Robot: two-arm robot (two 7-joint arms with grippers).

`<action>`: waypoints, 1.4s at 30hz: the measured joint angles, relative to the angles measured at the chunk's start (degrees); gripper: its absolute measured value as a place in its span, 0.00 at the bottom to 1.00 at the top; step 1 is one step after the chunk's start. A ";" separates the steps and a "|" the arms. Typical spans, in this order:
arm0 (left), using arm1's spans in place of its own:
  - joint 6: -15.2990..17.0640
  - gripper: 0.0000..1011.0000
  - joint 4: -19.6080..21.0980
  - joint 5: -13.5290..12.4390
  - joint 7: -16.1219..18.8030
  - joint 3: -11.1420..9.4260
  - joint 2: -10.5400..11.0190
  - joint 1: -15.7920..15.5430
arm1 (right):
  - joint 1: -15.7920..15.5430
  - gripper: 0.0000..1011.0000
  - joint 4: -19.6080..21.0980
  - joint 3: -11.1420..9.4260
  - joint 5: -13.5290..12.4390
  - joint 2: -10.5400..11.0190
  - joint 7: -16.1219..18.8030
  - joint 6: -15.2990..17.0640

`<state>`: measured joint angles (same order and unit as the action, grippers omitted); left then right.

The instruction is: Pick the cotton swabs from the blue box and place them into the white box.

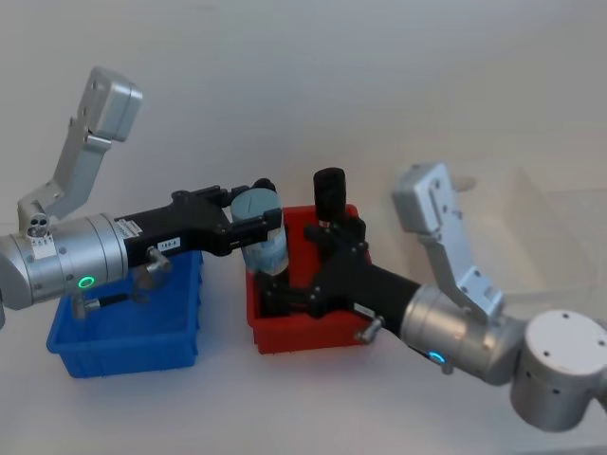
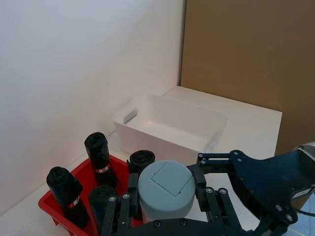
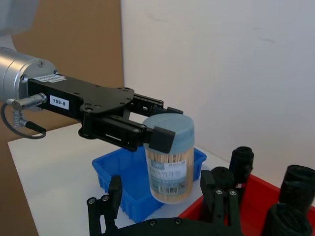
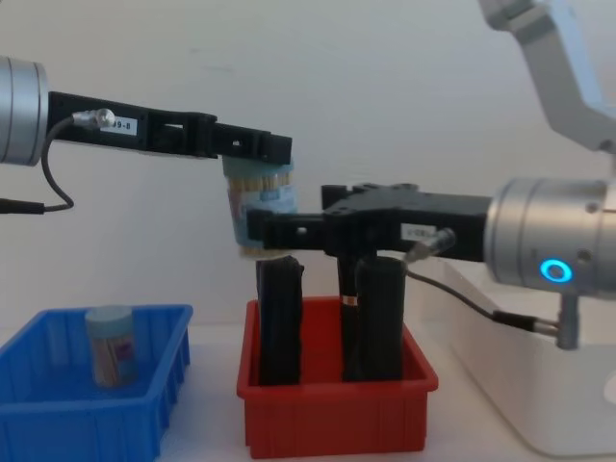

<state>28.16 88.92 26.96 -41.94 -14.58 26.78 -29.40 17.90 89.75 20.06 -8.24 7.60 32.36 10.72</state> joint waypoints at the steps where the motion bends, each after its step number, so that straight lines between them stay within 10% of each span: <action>1: 0.00 0.66 0.00 0.00 0.00 0.00 0.00 0.00 | 0.44 0.99 -0.41 0.14 0.23 -0.31 0.18 0.17; 26: -0.01 0.66 0.00 0.00 -0.01 0.00 0.00 0.01 | 8.59 0.99 -10.80 2.71 3.73 -6.22 -1.48 3.63; 42: -0.02 0.66 0.00 0.04 -0.04 0.00 0.00 0.00 | 8.73 0.64 -11.16 3.13 3.09 -6.32 -2.09 3.39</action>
<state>28.14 88.92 27.00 -41.98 -14.57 26.78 -29.40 26.63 78.59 23.20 -5.15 1.28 30.27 14.11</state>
